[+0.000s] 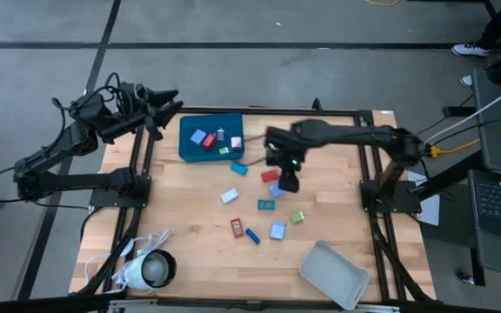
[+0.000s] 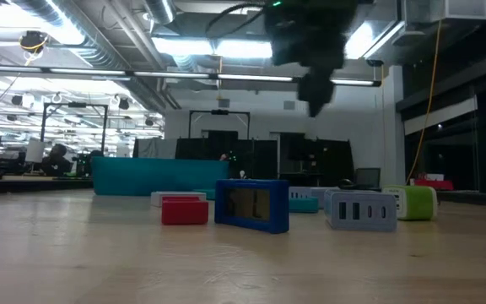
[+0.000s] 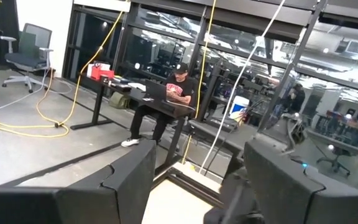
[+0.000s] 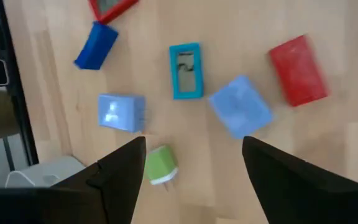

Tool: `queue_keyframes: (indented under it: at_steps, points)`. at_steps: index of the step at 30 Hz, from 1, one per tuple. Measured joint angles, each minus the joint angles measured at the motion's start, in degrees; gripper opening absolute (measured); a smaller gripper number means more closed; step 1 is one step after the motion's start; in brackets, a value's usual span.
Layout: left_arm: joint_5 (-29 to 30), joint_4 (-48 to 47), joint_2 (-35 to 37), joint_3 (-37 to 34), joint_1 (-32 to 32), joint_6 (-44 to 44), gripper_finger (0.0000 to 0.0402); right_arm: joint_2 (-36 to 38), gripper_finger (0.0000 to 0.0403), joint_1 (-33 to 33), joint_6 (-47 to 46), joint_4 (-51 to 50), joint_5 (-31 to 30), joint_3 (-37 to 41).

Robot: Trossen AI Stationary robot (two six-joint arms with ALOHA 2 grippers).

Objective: Pick & Place Office items
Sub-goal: Put the green charger adapter into the blue bin

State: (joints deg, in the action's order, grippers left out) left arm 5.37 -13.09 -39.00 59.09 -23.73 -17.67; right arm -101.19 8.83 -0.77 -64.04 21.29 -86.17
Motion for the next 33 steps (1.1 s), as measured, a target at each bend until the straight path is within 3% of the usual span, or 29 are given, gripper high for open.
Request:
queue_keyframes:
  at_steps: [4,7,17,23,33]
  points:
    - [-0.1,-0.5,0.0,0.0,0.0,0.0,0.0239,9.5,0.0272,-3.5,-6.8,10.9,-1.6,14.2]
    - [-0.1,-0.7,-0.1,0.0,0.0,0.0,0.0239,13.9,0.0272,-7.7,-8.2,13.7,-4.7,20.4]
    - [0.0,-1.3,-0.2,0.0,0.0,-0.5,0.0239,12.7,0.0272,-19.3,3.3,13.3,-12.5,23.3]
    - [0.1,-6.1,-0.2,0.0,0.0,-1.1,0.0239,11.9,0.0272,-22.1,1.4,18.5,-11.2,29.8]
    - [2.0,-8.7,-0.4,0.0,0.0,-1.6,0.0239,11.4,0.0272,-22.6,1.2,24.2,-12.1,30.3]
